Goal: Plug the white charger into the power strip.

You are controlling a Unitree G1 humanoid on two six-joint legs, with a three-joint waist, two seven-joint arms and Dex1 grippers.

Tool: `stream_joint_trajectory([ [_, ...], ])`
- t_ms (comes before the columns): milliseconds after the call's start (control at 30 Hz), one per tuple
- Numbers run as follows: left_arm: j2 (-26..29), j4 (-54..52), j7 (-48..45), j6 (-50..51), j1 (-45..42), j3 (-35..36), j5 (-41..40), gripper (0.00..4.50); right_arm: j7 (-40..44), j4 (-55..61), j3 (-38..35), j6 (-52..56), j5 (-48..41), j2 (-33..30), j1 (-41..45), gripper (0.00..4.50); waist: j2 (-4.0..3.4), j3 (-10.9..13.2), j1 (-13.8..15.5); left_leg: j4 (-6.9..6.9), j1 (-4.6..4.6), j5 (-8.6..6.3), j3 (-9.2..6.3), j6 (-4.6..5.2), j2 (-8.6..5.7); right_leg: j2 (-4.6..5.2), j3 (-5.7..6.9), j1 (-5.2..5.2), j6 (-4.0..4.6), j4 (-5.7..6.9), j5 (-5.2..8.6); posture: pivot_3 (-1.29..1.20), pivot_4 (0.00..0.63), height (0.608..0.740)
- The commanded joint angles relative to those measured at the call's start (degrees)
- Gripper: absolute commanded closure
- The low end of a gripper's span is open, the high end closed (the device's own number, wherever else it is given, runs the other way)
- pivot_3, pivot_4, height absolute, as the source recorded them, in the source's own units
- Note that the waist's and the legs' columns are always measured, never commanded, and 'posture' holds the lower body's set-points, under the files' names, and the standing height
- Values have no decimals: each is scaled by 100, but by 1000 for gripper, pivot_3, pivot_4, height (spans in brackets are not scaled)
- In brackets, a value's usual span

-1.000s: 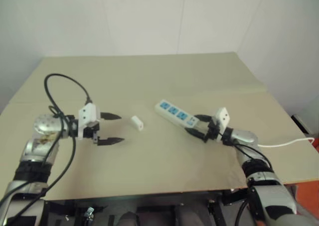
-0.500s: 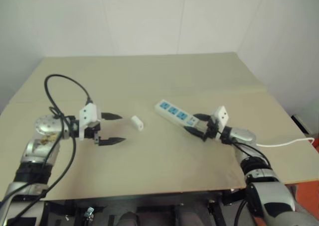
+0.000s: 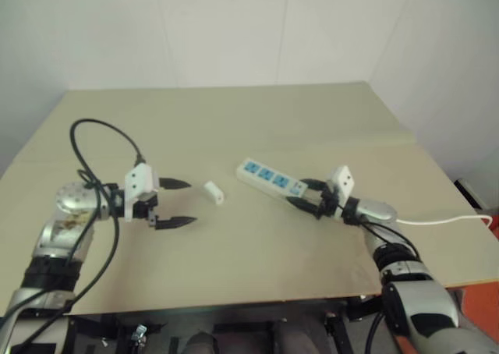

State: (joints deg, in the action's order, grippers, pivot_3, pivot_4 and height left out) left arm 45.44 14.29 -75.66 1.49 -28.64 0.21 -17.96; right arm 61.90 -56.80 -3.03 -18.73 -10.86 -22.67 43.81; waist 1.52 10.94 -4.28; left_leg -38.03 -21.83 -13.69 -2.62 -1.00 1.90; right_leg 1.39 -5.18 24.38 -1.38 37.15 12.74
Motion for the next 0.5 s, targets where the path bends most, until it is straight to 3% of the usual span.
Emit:
stream_joint_trajectory([
  [33, 31, -186, 1, 16, -68, 176, -134, 0, 207, 200, 1, -151, 4, -52, -81, 1119, 0, 0, 1, 0, 0, 0, 0, 0, 0, 0, 0, 0, 0, 0, 0, 0, 150, 740],
  [267, 112, 232, -234, -66, -691, 92, -23, 0, 520, 709, -167, -23, -174, -541, -444, 1119, 0, 0, 62, 0, -4, 0, -2, 0, -3, 4, 4, -2, -1, -3, 0, 0, 150, 740],
  [500, 156, 1205, -836, -550, -1716, -125, 283, 0, 1088, 1738, -297, 400, -513, -1373, -1387, 1119, 0, 0, 91, 0, -8, 0, -1, 0, -8, 6, 5, -4, -3, -8, 2, 0, 150, 740],
])
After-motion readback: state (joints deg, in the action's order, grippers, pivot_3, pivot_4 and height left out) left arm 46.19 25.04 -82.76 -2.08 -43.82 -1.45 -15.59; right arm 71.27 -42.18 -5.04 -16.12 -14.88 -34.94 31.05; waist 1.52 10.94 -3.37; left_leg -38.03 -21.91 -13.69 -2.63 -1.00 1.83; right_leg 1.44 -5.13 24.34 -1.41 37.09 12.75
